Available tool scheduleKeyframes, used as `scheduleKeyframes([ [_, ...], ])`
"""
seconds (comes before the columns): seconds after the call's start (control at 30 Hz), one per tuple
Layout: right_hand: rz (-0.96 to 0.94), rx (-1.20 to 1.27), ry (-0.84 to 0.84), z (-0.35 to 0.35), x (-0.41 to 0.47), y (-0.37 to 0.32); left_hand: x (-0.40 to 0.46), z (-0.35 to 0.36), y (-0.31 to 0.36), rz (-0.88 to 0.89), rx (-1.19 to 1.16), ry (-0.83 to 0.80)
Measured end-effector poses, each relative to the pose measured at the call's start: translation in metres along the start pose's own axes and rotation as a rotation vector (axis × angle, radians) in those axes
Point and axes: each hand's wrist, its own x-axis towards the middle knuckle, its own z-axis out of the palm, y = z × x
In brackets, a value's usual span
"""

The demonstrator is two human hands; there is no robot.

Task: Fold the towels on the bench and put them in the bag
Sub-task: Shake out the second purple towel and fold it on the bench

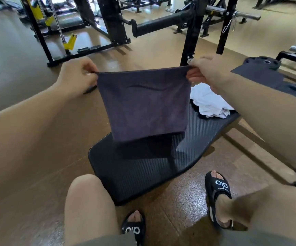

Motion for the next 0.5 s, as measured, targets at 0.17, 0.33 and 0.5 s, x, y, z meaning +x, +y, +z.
scheduleKeyframes([
  [0.17,-0.100,0.218,0.085,0.014,0.018,-0.015,0.009,-0.017,0.008,0.059,-0.101,0.149],
  [0.33,0.038,0.166,0.015,0.005,0.004,0.054,-0.069,0.024,-0.020,0.075,0.011,-0.037],
  [0.5,0.260,-0.077,0.019,-0.005,-0.022,0.179,-0.161,0.105,-0.053,0.127,0.165,-0.339],
])
